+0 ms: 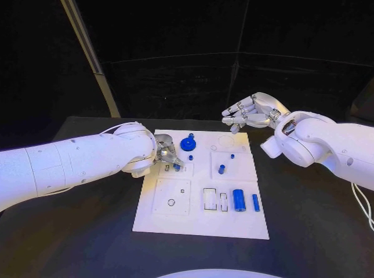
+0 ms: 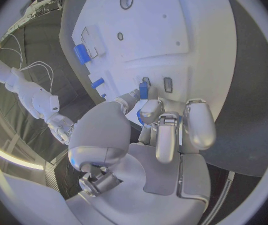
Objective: Assemble the parts on the task board
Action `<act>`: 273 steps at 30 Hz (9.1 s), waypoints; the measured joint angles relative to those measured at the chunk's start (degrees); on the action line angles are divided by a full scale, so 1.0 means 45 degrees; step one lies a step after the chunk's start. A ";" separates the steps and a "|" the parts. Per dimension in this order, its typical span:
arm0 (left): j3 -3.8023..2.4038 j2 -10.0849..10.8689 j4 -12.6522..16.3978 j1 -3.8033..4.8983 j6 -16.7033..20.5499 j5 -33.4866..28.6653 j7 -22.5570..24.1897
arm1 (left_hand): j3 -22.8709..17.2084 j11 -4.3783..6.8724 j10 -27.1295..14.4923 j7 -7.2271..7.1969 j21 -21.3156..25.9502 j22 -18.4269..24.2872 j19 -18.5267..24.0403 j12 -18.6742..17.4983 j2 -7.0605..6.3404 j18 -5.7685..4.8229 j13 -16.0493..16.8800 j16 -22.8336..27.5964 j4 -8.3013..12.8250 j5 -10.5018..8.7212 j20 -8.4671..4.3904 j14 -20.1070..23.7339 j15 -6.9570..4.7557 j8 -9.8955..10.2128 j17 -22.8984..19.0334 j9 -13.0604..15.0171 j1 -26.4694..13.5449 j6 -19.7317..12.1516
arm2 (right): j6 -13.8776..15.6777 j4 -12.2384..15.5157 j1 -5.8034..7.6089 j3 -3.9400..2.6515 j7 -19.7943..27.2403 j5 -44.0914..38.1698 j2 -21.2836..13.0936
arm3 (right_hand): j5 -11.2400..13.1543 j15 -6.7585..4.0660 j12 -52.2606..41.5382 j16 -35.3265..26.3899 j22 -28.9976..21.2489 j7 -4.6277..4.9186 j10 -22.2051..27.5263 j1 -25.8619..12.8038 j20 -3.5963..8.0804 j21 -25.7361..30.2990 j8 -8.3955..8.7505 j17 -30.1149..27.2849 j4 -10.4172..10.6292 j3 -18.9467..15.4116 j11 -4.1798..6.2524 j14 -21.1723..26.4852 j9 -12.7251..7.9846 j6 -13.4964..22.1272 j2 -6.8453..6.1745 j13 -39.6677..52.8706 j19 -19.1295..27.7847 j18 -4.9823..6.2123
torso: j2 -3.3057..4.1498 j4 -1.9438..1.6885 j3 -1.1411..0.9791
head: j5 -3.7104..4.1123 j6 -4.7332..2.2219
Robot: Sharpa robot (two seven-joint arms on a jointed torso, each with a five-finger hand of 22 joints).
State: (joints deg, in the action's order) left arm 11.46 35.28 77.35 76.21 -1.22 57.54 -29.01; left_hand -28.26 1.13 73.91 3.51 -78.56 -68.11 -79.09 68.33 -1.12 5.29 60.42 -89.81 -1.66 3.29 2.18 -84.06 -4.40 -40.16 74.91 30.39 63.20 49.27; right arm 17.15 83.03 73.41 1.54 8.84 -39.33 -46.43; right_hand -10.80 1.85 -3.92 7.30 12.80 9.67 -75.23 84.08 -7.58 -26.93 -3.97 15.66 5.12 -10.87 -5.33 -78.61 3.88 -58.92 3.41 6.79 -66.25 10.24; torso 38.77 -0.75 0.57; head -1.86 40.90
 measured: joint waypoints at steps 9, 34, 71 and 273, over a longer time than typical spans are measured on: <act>-0.0005 0.0040 0.0017 0.0010 -0.0382 0.0069 -0.0008 | -0.0124 -0.0001 -0.0001 -0.0065 0.0000 0.0001 0.0000 0.0000 0.0004 0.0001 -0.0014 0.0000 0.0057 -0.0048 0.0000 0.0001 0.0000 -0.0006 0.0000 0.0029 0.0003 0.0001 | -0.0035 -0.0016 0.0000 0.0000 0.0005 -0.0028 0.0010 | 0.0000 0.0000 0.0000 0.0000 0.0001 0.0000 -0.0001 0.0000 0.0000 0.0043 0.0000 0.0010 0.0000 0.0000 0.0000 0.0000 0.0000 0.0000 0.0000 0.0000 0.0000 0.0000 | 0.0001 -0.0002 0.0000 | 0.0017 0.0048; 0.0014 -0.0058 -0.0210 -0.0014 -0.0574 0.0084 -0.0040 | -0.0524 0.0207 0.0207 -0.0357 0.0000 -0.0041 -0.0124 0.0148 -0.0492 0.0000 0.0134 0.0000 0.0465 -0.0081 -0.0123 0.0001 -0.0095 -0.0472 -0.0001 0.0313 -0.1734 0.0434 | -0.0112 -0.0036 0.0000 0.0001 0.0008 -0.0401 0.0038 | 0.0000 0.0045 -0.0001 -0.0080 -0.0038 0.0046 0.0141 -0.0054 -0.0045 0.0097 0.0000 0.0019 0.0074 -0.0074 -0.0045 0.0045 0.0001 0.0046 0.0053 0.0000 0.0045 0.0000 | 0.0000 -0.0004 -0.0007 | 0.0001 0.0088; 0.0025 -0.0203 -0.0479 -0.0030 -0.0579 -0.0039 -0.0070 | 0.2158 0.0272 0.0457 -0.0463 -0.0069 -0.0334 -0.0253 0.0474 -0.0589 0.0000 0.0499 0.0000 -0.0709 -0.0092 -0.0252 0.0002 -0.0185 -0.0605 -0.0001 0.0393 -0.2490 0.0726 | -0.0221 -0.0045 0.0000 0.0002 -0.0010 -0.0436 0.0059 | 0.0000 0.0246 -0.0001 -0.0361 -0.0208 0.0214 0.0594 -0.0225 -0.0272 0.0387 0.0000 0.0014 0.0230 -0.0301 -0.0225 0.0343 0.0002 0.0241 0.0117 -0.0051 0.0272 0.0000 | -0.0005 0.0002 0.0000 | 0.0071 0.0137; -0.0785 0.1390 0.0653 -0.0326 -0.0778 0.1207 0.0454 | 0.0069 -0.0004 -0.0320 -0.0026 0.0522 0.0225 0.0023 -0.0591 0.0451 -0.0001 -0.1115 0.0041 0.0636 -0.0180 -0.0071 0.0002 0.0044 0.0040 -0.0001 -0.0492 0.0357 0.0021 | -0.0511 -0.0644 -0.0010 0.0011 -0.0047 -0.0446 0.0389 | -0.0049 0.0340 -0.0001 -0.0532 -0.0331 0.0282 0.0865 -0.0373 -0.0364 0.0589 0.0000 0.0008 0.0288 -0.0427 -0.0317 0.0524 0.0002 0.0355 0.0068 -0.0073 0.0363 0.0000 | 0.0040 -0.0024 -0.0010 | -0.0261 0.0153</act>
State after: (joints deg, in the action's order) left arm 7.92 41.53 80.29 74.75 -4.72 62.97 -26.97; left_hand -27.94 1.11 72.47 3.39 -76.21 -67.10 -78.98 65.67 0.91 5.28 55.40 -89.63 1.21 2.49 1.86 -84.05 -4.20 -39.98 74.91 28.18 64.81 49.36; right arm 14.86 80.13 73.37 1.59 8.63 -41.34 -44.68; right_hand -11.02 3.38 -3.93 4.91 11.31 10.94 -71.34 82.40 -9.22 -24.28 -3.97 15.69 6.42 -12.80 -6.75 -76.26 3.89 -57.33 3.72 6.46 -64.61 10.24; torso 38.95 -0.86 0.53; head -3.03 41.59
